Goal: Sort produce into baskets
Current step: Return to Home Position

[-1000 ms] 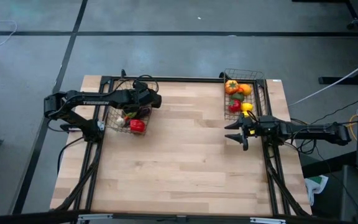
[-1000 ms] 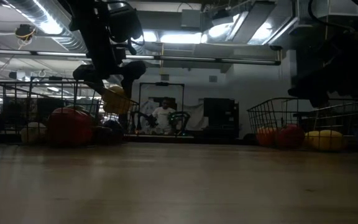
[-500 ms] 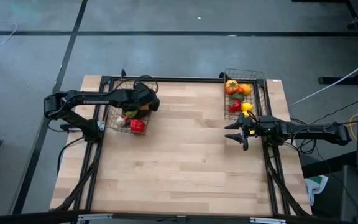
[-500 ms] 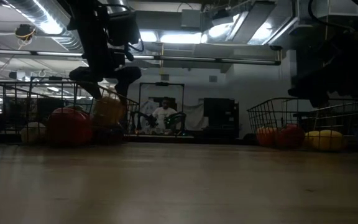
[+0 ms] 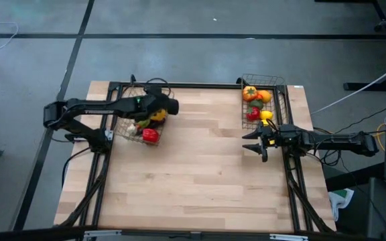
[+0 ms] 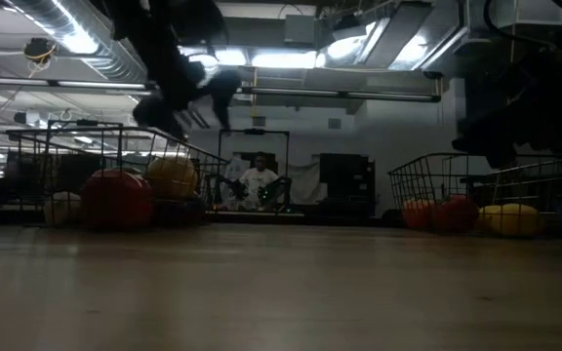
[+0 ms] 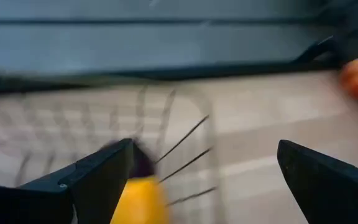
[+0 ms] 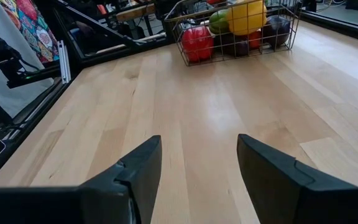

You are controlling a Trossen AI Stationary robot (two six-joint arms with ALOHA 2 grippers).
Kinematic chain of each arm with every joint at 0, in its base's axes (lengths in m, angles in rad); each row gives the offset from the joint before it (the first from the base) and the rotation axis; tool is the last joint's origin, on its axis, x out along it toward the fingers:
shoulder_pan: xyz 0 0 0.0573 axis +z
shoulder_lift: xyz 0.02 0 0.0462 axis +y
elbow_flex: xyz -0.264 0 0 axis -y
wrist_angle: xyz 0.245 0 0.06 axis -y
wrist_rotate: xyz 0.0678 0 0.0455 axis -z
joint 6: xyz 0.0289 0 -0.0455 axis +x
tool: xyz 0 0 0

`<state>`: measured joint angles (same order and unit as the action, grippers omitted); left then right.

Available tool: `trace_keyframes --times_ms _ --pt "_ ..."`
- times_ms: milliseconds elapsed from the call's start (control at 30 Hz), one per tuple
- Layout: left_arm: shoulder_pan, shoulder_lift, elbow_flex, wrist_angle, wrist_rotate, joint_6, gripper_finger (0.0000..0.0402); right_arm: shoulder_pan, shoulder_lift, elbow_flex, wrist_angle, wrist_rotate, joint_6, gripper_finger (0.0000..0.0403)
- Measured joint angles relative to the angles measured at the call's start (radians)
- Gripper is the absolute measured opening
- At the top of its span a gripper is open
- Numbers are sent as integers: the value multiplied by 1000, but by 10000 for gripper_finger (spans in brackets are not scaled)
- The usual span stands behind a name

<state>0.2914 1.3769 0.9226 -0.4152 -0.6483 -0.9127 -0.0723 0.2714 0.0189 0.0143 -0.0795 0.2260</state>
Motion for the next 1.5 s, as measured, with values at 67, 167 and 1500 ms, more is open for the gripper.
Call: trace_keyframes --times_ms 67,167,1500 --pt "-22 -36 0 72 -6 58 393 0 0 0 1 0 0 209" --pt "-67 -100 0 171 -5 219 393 0 0 -1 10 1 1 209" --pt "-86 -896 -516 434 438 707 392 0 1 -2 36 1 2 209"
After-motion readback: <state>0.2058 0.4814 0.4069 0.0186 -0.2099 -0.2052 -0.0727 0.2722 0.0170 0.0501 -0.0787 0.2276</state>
